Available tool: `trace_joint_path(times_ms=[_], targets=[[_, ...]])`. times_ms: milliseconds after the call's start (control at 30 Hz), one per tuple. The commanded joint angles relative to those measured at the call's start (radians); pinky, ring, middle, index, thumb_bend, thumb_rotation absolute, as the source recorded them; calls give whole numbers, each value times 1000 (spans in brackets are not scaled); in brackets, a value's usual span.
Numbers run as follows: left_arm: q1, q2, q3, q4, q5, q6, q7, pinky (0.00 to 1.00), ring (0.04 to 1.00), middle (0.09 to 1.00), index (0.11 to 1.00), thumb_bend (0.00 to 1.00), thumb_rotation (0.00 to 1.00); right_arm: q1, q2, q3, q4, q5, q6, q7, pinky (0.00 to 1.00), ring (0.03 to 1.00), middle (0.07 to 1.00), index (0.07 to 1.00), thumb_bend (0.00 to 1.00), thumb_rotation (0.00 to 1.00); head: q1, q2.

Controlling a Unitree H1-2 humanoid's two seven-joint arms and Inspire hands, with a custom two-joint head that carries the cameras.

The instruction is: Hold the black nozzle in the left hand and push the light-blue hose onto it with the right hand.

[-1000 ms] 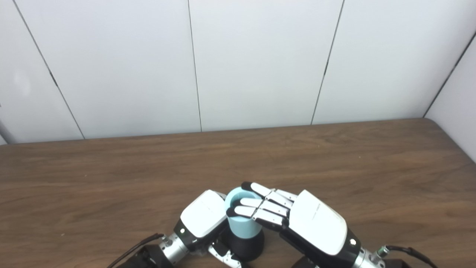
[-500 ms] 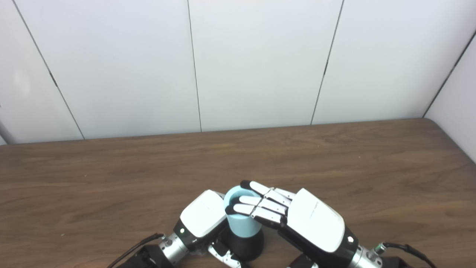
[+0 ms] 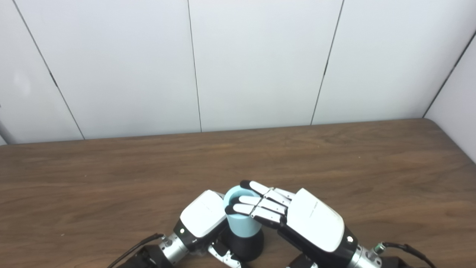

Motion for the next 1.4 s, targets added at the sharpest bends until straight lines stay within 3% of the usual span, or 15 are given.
trace_joint_path(times_ms=[0,1367], targets=[[65,10,-54,38,39,-20,-107,328,415,497,483,503,0,56,-47,36,76,-38,24,117,754,836,844,798,855,837,1,1],[66,14,-55,26,52,-16,-105,328,416,502,479,503,0,70,-55,41,97,-50,33,119,769,837,843,802,851,838,1,6]])
